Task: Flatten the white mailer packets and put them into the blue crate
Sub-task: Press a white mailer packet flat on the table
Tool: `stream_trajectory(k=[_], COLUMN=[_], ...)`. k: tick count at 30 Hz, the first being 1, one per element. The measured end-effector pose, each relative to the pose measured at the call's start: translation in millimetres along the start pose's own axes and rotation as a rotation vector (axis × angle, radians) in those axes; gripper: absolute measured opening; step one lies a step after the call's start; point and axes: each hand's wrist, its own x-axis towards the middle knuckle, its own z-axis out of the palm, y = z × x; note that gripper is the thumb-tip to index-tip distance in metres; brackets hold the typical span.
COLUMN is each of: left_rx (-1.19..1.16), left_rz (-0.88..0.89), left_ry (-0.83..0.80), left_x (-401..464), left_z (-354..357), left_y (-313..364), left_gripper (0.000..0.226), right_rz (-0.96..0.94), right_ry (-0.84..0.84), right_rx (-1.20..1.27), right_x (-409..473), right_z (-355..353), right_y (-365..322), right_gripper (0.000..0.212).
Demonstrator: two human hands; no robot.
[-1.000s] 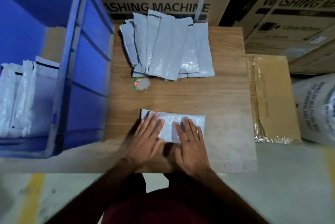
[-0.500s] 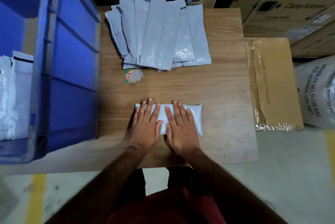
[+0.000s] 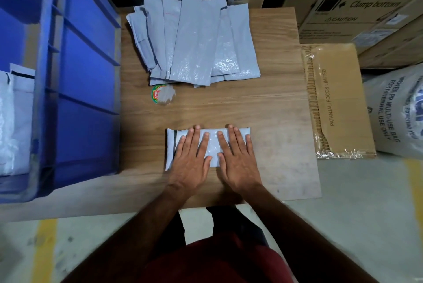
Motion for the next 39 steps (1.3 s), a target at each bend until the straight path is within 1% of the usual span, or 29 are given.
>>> stream_trajectory(k=[6,9,12,14,18,21,23,26,28,30,35,37,39], left_rx=[0.023,-0.005,-0.056,-0.057,-0.012,-0.019,-0.034,0.011,0.038,0.041,0.032,-0.002,-0.019], left_rz=[-0.022,-0.057,0.062,0.112,0.106,0.12,0.1,-0.001,-0.037,-0.023,-0.045,-0.035,-0.038], left_ry=[-0.021,0.023,0.047,0.029,0.002,0.003,0.049,0.104,0.064,0.024,0.009,-0.008,0.02], left_x=[0,3,12,16,18,19,18,15,11,9,10,10,8], left_z=[-2,-7,-3,3,15,8,-2,-9,-6,-1,1,-5,-11], left_y=[5,16,31,39,40,41,38,21,9,3,7,4,-5], left_gripper=[0.066,0.066,0.066,0.066,0.065,0.065,0.065,0.066,0.067,0.066,0.065,0.065,0.064], right_rz=[-0.003,-0.005,0.108,0.131,0.086,0.11,0.114,0.064,0.014,-0.003,0.011,0.039,0.019], right_ry=[-0.012,0.023,0.086,0.074,0.062,0.054,0.081,0.095,0.074,0.066,0.039,0.032,0.053], right_rx=[0.045,0.132,0.164,0.142,0.102,0.119,0.156,0.145,0.109,0.083,0.067,0.099,0.134], right_x=[2,-2,-11,-17,-17,-18,-16,-7,-2,0,1,2,5], right_z=[1,-5,-6,-3,3,0,-6,-5,1,7,7,2,-2], right_y=[1,6,19,27,35,32,24,10,4,3,1,-4,-12], right_gripper=[0.064,0.063,0.062,0.063,0.064,0.064,0.063,0.061,0.062,0.063,0.062,0.062,0.061])
